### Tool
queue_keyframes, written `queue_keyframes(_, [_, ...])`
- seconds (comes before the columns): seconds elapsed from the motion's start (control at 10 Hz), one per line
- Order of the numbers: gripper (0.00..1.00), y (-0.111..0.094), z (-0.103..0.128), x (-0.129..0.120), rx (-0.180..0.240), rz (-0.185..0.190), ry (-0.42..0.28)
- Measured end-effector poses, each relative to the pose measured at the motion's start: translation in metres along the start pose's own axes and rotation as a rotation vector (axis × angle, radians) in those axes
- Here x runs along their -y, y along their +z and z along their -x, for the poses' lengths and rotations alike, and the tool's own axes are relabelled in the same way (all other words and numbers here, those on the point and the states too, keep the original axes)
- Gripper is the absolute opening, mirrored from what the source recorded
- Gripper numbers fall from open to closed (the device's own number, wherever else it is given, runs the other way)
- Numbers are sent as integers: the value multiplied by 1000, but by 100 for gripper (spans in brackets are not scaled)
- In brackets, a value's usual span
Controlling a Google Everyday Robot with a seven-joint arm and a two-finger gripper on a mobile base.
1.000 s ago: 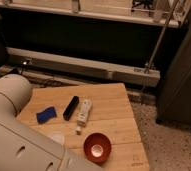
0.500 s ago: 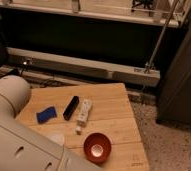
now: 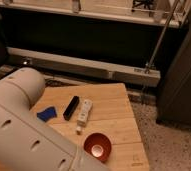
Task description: Place the pepper in the ceramic cup
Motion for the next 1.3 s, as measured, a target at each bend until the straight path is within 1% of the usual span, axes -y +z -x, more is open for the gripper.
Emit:
queue_keyframes(0.1, [0,-39,9,-28,-109,11,60])
queue_keyframes(0.2, [0,-63,18,-43,-178,14,98])
queue_keyframes(0.3, [0,-101,34,-60,-300,9,144])
queue_keyframes(0.4, [0,-126,51,-68,-399,-9,177])
queue_keyframes(0.5, [0,-145,69,-74,-484,-28,206])
queue_keyframes(0.6, [0,-164,99,-77,-611,-63,253])
queue_keyframes(0.7, [0,-175,123,-76,-719,-97,289])
queue_keyframes(0.8, [0,-183,140,-75,-806,-123,320])
queue_keyframes(0.9, [0,-195,167,-74,-930,-157,371])
queue_keyframes(1.0, [0,-209,194,-74,-1041,-177,414])
queue_keyframes(1.1, [0,-225,220,-71,-1148,-192,441])
queue_keyframes(1.2, [0,-234,240,-67,-1216,-200,448])
queue_keyframes(1.3, [0,-243,270,-57,-1296,-205,438])
